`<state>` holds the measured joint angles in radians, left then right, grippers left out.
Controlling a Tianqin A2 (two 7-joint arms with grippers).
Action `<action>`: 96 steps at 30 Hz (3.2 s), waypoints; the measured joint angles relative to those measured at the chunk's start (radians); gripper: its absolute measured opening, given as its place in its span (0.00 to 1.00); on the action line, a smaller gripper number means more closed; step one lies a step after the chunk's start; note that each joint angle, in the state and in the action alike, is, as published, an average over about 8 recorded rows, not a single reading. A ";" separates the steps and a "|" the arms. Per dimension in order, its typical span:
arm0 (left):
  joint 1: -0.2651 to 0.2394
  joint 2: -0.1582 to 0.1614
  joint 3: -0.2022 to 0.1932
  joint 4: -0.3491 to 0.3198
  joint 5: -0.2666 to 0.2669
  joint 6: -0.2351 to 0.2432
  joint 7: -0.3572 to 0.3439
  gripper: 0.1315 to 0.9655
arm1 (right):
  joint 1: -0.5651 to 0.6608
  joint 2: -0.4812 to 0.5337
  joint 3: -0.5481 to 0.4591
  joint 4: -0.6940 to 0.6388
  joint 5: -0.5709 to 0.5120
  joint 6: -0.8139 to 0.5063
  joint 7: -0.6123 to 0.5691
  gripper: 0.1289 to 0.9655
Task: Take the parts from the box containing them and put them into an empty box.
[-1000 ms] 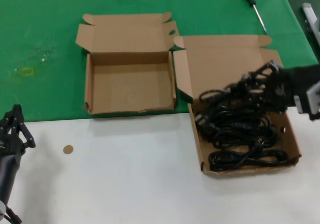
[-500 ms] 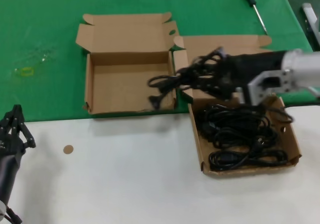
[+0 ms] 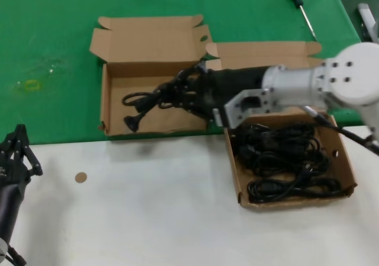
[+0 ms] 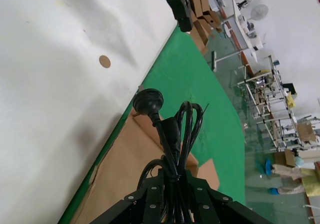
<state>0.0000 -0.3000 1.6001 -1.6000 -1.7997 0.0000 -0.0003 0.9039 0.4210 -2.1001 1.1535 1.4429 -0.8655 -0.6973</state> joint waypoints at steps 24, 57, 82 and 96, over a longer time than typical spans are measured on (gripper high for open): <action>0.000 0.000 0.000 0.000 0.000 0.000 0.000 0.02 | 0.197 -0.277 0.053 -0.662 0.082 0.091 -0.430 0.12; 0.000 0.000 0.000 0.000 0.000 0.000 0.000 0.02 | 0.015 -0.092 0.054 -0.190 0.015 0.089 -0.175 0.63; 0.000 0.000 0.000 0.000 0.000 0.000 0.000 0.10 | -0.106 -0.041 0.082 0.000 0.020 0.152 -0.043 0.98; 0.000 0.000 0.000 0.000 0.000 0.000 0.000 0.27 | -0.259 -0.057 0.163 0.087 0.085 0.290 0.100 1.00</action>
<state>0.0000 -0.3000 1.6001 -1.6000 -1.7999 0.0000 -0.0003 0.6445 0.3645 -1.9373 1.2401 1.5281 -0.5758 -0.5976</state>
